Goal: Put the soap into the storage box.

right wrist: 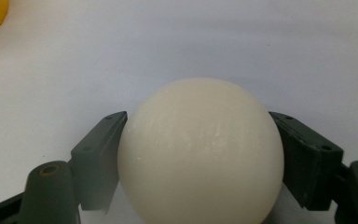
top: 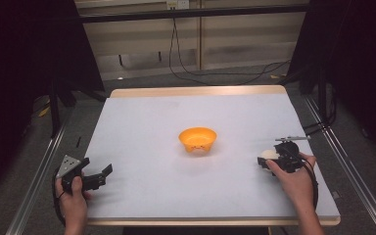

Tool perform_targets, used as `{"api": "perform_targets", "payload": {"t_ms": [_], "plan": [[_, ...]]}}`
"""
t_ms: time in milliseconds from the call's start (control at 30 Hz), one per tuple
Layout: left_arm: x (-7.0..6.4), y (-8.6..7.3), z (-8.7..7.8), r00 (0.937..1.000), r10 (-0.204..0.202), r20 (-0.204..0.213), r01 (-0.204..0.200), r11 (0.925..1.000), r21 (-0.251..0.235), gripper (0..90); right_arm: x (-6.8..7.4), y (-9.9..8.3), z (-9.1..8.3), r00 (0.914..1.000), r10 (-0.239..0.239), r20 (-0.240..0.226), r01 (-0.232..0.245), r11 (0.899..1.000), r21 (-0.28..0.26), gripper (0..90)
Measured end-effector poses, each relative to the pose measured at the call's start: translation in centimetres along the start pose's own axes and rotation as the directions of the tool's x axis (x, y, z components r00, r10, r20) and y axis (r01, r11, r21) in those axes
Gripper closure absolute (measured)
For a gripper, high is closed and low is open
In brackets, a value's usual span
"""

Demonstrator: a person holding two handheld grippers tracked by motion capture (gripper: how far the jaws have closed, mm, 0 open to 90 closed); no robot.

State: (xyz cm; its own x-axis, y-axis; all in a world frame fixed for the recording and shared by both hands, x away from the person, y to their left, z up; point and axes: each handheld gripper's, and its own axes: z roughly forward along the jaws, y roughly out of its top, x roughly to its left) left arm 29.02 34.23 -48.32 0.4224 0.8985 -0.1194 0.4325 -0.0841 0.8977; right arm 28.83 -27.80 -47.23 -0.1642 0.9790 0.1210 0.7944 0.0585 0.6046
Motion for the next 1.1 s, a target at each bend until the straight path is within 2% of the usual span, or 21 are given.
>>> {"api": "perform_targets", "payload": {"t_ms": [200,233,400,500,833,1100], "plan": [[0.0,0.0,0.0,1.0,0.0,0.0,0.0,1.0,-0.001,1.2,0.0,0.1,0.0,1.0,0.005,0.002,-0.005,1.0,0.016,23.9],[0.0,0.0,0.0,0.9999,-0.009,0.007,0.009,1.0,-0.002,1.2,0.0,0.1,0.0,1.0,0.006,0.003,-0.006,1.0,0.013,24.0],[0.0,0.0,0.0,1.0,0.0,0.0,0.0,1.0,-0.001,1.2,0.0,0.0,-0.1,0.9997,0.007,0.022,-0.007,1.0,0.001,24.1],[0.0,0.0,0.0,1.0,-0.001,0.004,0.001,1.0,0.0,1.2,-0.1,0.0,-0.3,0.9997,0.023,0.006,-0.023,1.0,-0.01,24.1],[0.0,0.0,0.0,1.0,-0.003,0.003,0.003,1.0,0.0,1.2,0.5,0.7,-0.7,0.9999,-0.005,-0.013,0.004,1.0,-0.024,24.1],[0.0,0.0,0.0,1.0,-0.001,0.001,0.001,1.0,-0.001,1.2,0.9,1.3,-0.7,0.9997,-0.003,-0.024,0.002,0.999,-0.033,24.1]]}}
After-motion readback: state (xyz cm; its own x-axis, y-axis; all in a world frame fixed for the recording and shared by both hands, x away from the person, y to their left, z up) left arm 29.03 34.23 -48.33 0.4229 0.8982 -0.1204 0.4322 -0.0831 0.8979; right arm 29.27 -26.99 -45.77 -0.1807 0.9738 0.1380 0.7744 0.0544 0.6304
